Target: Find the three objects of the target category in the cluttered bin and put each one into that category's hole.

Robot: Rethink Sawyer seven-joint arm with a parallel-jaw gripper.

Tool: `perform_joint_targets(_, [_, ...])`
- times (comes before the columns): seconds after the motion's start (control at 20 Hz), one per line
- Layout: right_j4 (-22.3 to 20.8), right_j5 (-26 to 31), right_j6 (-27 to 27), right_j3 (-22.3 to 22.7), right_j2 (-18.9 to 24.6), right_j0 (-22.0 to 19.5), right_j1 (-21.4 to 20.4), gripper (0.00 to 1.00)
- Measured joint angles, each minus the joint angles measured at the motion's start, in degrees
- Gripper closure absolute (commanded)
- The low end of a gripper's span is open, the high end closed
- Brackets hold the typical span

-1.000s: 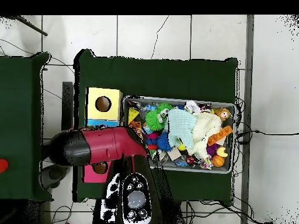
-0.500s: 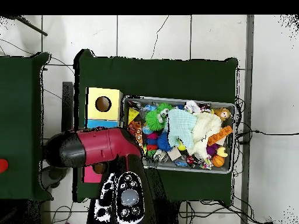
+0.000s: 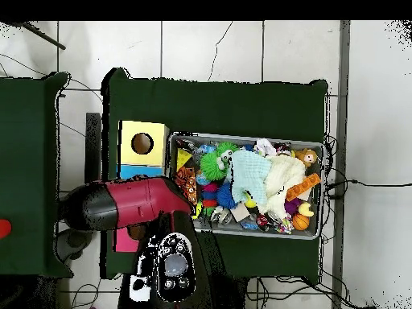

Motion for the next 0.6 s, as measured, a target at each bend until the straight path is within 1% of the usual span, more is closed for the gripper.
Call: perform_joint_targets(0.6, [0.0, -4.04, 0.0, 0.59, -0.01, -0.01, 1.49, 1.0])
